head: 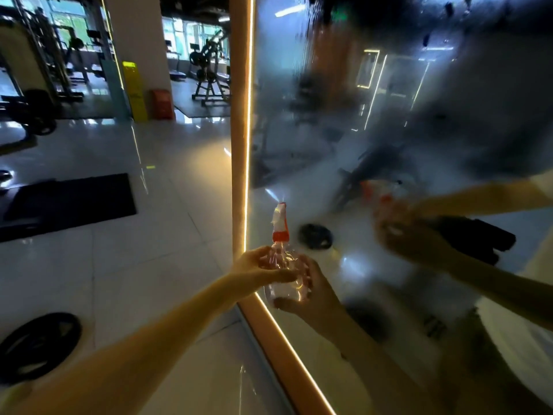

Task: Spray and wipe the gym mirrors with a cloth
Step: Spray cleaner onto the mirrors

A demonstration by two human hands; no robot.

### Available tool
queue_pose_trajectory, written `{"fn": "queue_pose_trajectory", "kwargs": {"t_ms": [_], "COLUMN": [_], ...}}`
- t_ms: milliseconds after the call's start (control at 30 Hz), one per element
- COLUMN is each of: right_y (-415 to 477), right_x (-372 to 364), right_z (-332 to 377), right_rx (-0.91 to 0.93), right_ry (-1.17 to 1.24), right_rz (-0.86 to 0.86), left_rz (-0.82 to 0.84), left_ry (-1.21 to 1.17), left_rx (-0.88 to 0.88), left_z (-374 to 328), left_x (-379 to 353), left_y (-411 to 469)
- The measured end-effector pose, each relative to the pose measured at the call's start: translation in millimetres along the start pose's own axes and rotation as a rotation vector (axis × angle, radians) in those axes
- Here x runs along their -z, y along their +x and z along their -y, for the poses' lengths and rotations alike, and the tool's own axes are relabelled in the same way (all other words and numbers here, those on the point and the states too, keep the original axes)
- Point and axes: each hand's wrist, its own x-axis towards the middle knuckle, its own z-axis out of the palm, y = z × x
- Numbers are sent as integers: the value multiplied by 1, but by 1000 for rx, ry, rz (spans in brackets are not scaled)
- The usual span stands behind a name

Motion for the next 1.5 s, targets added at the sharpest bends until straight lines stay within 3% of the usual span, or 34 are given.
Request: {"fn": "queue_pose_trajectory", "kwargs": {"t_ms": [100, 200, 400, 600, 900, 1167, 1500], "right_y": [-17, -20, -16, -13, 41, 102, 77], "right_x": [14, 16, -5, -25, -96, -211, -219], "right_z": [0, 4, 27, 36, -8, -53, -79], "right_rx": [-87, -101, -67, -170, -576, -742, -833], "right_ry": [179, 212, 167, 424, 846, 882, 904], "right_rz": [42, -52, -288, -476, -639, -783, -880], "left_rz": [-38, -35, -57, -150, 122, 239, 425], "left_ry": [173, 373, 500, 795, 705, 665, 756], "left_rx": [10, -38, 4, -8, 87, 187, 151], "left_z": [11, 19, 26, 31, 105, 176, 200], "left_x": [-14, -29, -47, -46, 51, 139, 146], "left_y": [-15, -29, -49, -59, -27, 3, 26]}}
